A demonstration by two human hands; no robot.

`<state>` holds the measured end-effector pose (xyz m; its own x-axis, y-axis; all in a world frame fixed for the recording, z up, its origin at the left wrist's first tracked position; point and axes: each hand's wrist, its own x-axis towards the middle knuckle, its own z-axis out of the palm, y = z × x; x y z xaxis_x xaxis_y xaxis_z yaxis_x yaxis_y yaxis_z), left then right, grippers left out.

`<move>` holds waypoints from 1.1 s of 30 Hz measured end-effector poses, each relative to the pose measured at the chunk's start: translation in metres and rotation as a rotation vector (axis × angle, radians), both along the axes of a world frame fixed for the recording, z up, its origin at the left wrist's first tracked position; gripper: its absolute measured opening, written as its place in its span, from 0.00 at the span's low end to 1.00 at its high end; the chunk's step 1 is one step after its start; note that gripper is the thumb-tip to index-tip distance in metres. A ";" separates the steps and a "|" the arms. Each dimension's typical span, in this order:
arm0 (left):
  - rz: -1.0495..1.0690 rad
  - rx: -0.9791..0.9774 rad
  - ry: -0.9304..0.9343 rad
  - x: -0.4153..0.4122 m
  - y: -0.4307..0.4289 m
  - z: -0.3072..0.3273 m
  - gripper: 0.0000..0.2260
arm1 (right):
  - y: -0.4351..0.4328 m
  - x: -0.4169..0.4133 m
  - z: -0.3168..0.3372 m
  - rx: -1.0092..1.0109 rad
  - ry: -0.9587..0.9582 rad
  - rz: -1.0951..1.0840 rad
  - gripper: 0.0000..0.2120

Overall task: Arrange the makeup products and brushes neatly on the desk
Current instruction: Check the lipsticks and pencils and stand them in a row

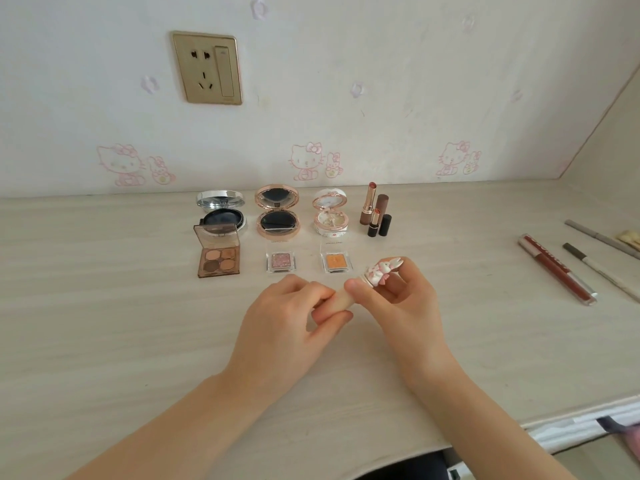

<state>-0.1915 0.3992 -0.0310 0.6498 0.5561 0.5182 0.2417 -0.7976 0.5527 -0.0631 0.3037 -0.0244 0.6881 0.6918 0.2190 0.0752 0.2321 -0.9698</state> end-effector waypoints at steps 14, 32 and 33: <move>-0.220 -0.236 0.092 -0.003 0.006 -0.001 0.16 | -0.002 0.003 -0.001 -0.003 0.040 0.067 0.11; -0.144 -0.128 0.137 -0.002 0.002 0.001 0.11 | -0.002 0.004 -0.002 -0.037 0.104 0.042 0.13; -0.146 -0.121 0.141 -0.002 0.002 0.002 0.10 | -0.002 0.004 -0.002 -0.038 0.105 0.036 0.12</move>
<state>-0.1932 0.4011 -0.0294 0.7892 0.5036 0.3516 0.2105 -0.7596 0.6154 -0.0592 0.3014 -0.0263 0.6807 0.7227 0.1201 -0.0353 0.1960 -0.9800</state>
